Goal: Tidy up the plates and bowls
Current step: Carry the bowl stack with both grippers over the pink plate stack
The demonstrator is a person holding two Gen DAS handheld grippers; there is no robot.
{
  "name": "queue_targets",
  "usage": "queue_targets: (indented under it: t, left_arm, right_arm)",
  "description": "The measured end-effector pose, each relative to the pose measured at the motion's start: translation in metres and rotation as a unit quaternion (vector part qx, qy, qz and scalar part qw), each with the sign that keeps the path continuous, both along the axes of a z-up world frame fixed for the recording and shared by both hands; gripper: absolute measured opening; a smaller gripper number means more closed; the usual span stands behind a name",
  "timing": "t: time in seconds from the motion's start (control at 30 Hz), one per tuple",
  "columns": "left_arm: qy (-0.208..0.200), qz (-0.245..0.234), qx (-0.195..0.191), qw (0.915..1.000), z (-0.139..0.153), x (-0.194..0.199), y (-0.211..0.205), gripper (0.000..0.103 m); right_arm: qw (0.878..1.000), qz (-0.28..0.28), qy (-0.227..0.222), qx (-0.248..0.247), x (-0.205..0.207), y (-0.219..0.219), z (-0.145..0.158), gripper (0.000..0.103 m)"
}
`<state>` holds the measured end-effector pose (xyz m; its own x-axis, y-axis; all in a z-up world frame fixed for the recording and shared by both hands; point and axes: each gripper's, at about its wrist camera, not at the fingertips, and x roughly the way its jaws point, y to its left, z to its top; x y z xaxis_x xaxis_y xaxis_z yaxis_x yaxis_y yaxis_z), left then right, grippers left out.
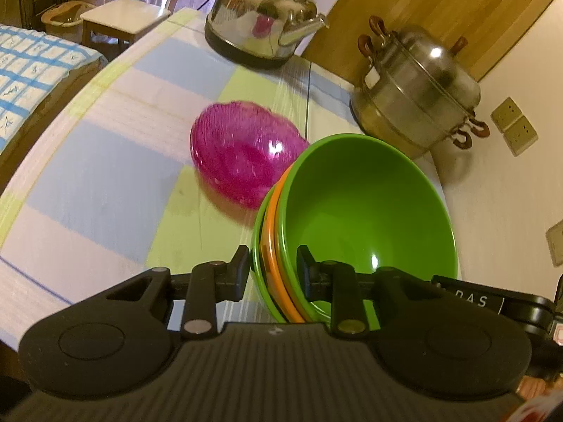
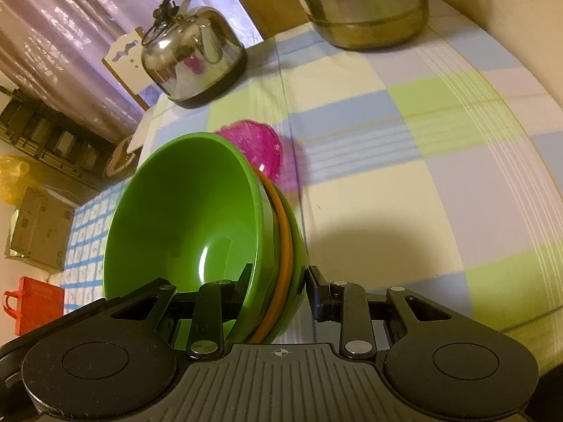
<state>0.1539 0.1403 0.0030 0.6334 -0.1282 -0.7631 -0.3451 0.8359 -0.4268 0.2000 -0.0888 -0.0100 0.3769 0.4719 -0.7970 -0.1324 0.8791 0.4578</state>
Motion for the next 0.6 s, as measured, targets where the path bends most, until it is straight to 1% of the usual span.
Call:
queue_targets:
  t: [0.27,0.6]
  left_arm:
    - [-0.005,0.002,-0.001,1.0000,0.006,0.029,0.017,0.025]
    - [-0.011,0.001,0.003,0.9999,0.014,0.085,0.042,0.025]
  right_arm:
    - [1.000,0.006,-0.003,0.000,0.029,0.014,0.004,0.031]
    - [1.000,0.005,0.002,0.004,0.078,0.034,0.005,0.031]
